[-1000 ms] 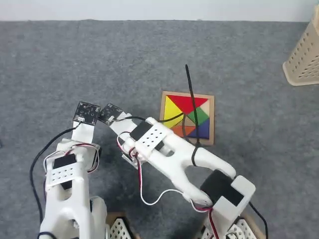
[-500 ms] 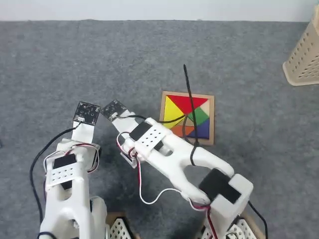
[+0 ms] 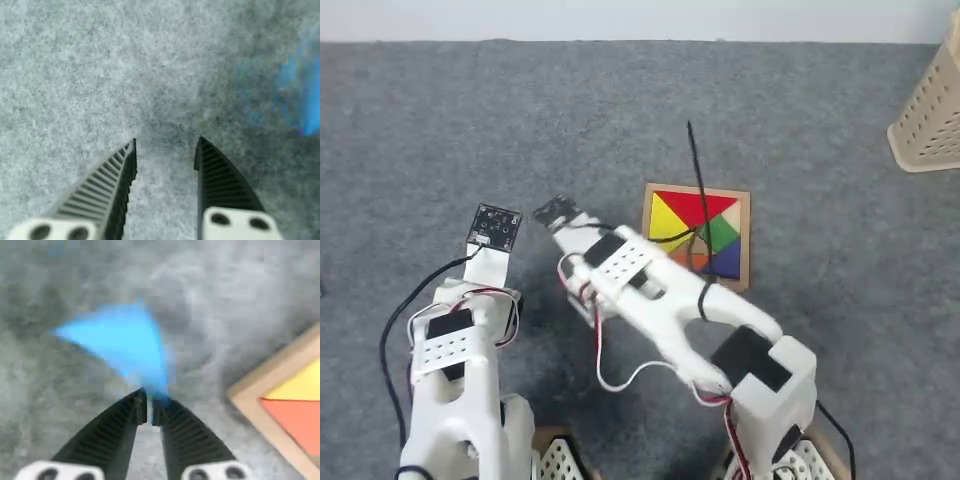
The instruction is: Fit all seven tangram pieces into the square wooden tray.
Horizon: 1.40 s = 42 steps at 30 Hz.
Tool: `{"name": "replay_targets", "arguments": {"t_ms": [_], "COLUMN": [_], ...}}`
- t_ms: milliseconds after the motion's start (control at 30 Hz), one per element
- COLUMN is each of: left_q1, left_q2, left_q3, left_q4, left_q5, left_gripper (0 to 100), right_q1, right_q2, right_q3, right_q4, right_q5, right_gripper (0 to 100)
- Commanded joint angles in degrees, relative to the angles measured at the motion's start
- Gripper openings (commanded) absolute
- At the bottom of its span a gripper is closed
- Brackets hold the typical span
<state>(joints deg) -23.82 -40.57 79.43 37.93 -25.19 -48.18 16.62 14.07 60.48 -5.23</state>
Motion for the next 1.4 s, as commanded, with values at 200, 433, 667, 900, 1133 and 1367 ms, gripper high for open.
{"name": "replay_targets", "arguments": {"t_ms": [200, 433, 667, 900, 1133, 1367], "left_q1": [0.4, -1.1, -7.6, -2.7, 9.9, 15.4], "left_q2": [-1.8, -1.8, 0.3, 20.2, 33.1, 33.9], "left_q3": [-0.1, -1.9, -24.2, -50.3, -55.2, -53.5], "left_q4": [-1.2, -1.8, 19.6, 39.6, 43.2, 38.9], "left_q5": [1.0, 1.1, -1.2, -1.2, 1.1, 3.0], "left_gripper": [17, 17, 18, 18, 18, 18], "right_q1": [7.8, 8.8, 17.7, 32.6, 49.1, 58.7], "right_q2": [-1.7, -6.1, -20.9, -34.9, -49.1, -52.8], "right_q3": [-12.3, -12.0, -1.0, 19.7, 44.3, 52.2], "right_q4": [11.2, 13.4, 11.8, 10.2, -1.5, -3.6], "right_q5": [-0.4, 2.2, 5.3, 16.4, 28.4, 36.3], "right_gripper": [0.7, 0.7, 0.7, 0.7, 0.9, 0.9]}}
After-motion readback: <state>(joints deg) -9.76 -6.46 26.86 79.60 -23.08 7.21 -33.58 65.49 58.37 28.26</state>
